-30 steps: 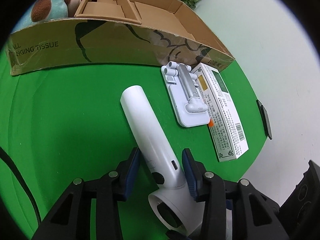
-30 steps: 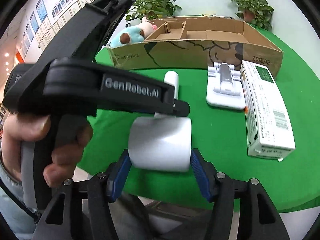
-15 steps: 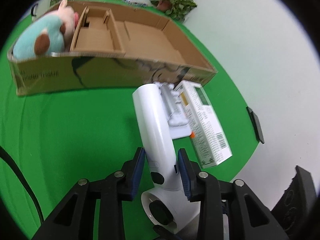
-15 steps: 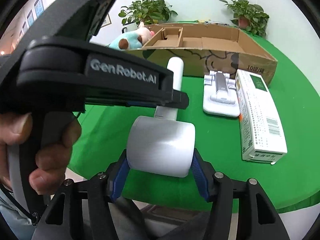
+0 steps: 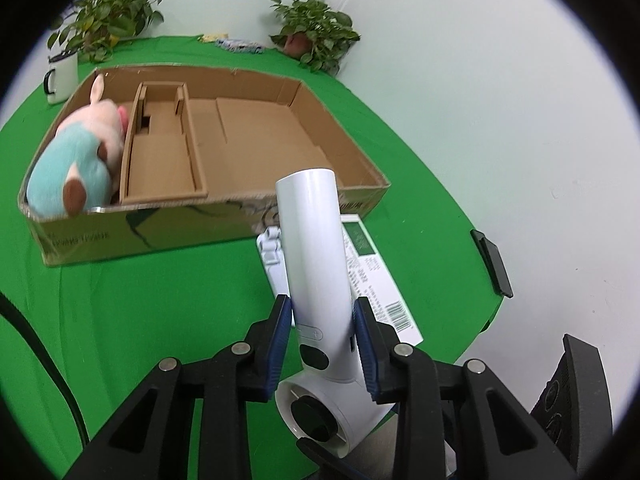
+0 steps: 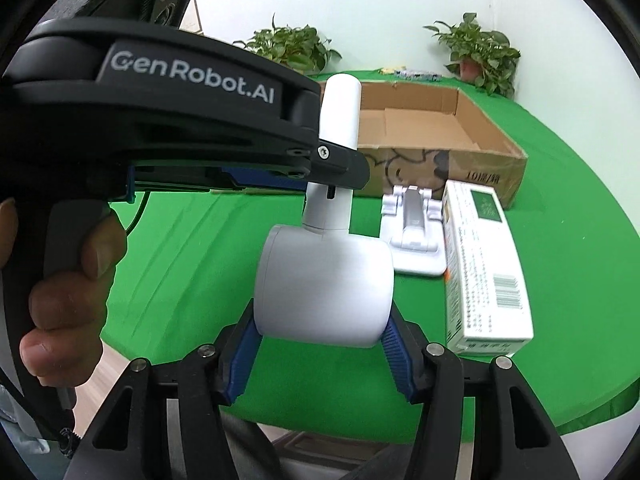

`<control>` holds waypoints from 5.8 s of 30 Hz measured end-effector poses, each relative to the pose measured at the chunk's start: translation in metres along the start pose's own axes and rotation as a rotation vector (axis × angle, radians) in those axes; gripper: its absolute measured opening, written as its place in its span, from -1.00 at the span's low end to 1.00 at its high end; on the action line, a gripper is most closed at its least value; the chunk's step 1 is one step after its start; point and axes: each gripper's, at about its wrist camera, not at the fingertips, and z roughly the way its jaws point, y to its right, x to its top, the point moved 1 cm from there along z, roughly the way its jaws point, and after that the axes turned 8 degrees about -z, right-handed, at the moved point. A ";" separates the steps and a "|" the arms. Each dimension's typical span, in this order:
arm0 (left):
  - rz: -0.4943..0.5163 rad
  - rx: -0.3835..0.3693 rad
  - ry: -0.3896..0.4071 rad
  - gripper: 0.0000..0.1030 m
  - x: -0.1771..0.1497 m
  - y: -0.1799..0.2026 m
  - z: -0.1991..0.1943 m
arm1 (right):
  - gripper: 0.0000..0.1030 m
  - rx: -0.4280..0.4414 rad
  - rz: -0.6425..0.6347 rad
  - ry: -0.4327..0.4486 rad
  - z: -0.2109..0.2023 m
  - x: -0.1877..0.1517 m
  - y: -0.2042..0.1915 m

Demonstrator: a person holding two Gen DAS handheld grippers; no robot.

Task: Organize objects
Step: 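Close the right gripper on the white hair dryer head and lift it, then carry the hair dryer with the right gripper over the open box, then lower the hair dryer beside the long box insert and open the right gripper, then move the right gripper back to the white stand beside the box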

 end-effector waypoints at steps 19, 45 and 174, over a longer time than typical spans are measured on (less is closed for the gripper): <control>0.035 -0.038 0.060 -0.41 0.050 0.018 -0.019 | 0.04 -0.053 -0.023 0.066 -0.020 0.049 0.011; 0.000 -0.006 0.023 -0.40 0.179 -0.006 0.021 | 0.04 -0.028 -0.085 0.025 0.034 0.168 0.048; -0.241 -0.104 -0.147 0.50 -0.032 -0.074 0.070 | 0.85 0.080 -0.140 -0.106 0.069 -0.006 0.027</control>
